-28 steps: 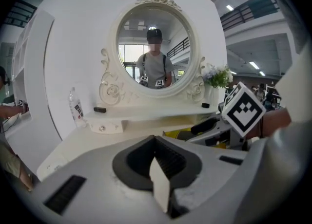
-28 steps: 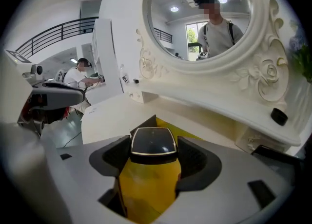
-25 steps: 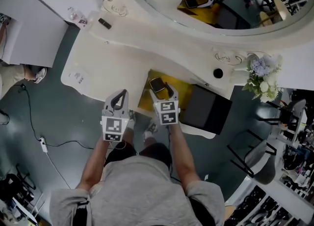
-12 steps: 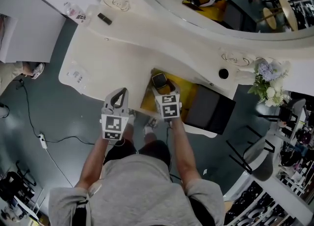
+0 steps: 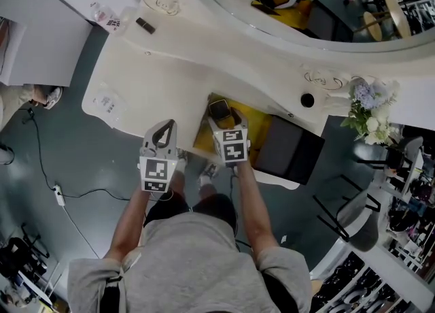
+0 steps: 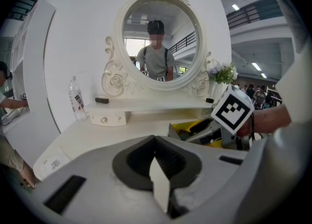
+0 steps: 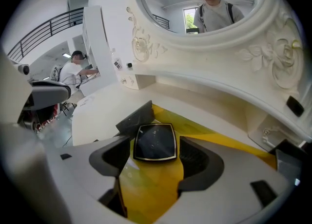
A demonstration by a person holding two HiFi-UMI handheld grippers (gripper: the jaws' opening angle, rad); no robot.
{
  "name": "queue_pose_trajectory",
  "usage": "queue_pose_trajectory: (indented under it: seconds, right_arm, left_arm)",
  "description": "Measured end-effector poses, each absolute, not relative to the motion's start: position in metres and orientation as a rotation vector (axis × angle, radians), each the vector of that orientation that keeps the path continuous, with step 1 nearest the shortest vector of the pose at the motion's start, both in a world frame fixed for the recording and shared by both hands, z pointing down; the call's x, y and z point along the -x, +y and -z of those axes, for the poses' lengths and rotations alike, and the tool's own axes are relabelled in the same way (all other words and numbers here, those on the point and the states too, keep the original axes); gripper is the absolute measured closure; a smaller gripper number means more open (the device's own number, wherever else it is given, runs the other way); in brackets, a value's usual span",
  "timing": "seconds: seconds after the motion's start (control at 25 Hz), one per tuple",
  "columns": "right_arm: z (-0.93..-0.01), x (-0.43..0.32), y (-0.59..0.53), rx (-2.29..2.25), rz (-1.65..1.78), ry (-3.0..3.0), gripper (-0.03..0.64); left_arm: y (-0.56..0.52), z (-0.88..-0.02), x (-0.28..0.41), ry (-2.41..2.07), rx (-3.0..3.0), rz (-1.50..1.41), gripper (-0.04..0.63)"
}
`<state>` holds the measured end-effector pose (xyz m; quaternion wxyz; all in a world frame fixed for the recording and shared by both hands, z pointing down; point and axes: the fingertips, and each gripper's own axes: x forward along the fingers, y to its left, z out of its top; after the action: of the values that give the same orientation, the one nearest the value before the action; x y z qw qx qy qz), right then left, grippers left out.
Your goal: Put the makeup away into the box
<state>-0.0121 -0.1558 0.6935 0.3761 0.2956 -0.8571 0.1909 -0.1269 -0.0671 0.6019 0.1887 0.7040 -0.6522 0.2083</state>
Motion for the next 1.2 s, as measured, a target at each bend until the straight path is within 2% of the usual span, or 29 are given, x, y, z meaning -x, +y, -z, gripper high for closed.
queue_pose_trajectory:
  seconds: [0.36, 0.68, 0.72, 0.92, 1.2]
  right_arm:
    - [-0.609, -0.023, -0.168, -0.933, -0.392, -2.323, 0.304]
    - [-0.501, -0.095, -0.175, -1.212, -0.291, -2.452, 0.307]
    - [-0.490, -0.108, -0.175, -1.266, -0.282, -2.453, 0.319]
    - [-0.443, -0.175, -0.168, -1.548, -0.178, -2.415, 0.489]
    - [-0.422, -0.231, -0.142, -1.732, -0.111, -2.339, 0.584]
  left_arm:
    - [-0.088, -0.543, 0.100, -1.883, -2.111, -0.539, 0.592]
    - [-0.118, -0.469, 0.042, -1.857, -2.343, -0.472, 0.592]
    - [-0.122, -0.461, 0.033, -1.848, -2.376, -0.463, 0.592]
    - [-0.137, -0.429, -0.012, -1.780, -2.526, -0.426, 0.592]
    - [-0.139, -0.417, -0.067, -1.647, -2.657, -0.425, 0.592]
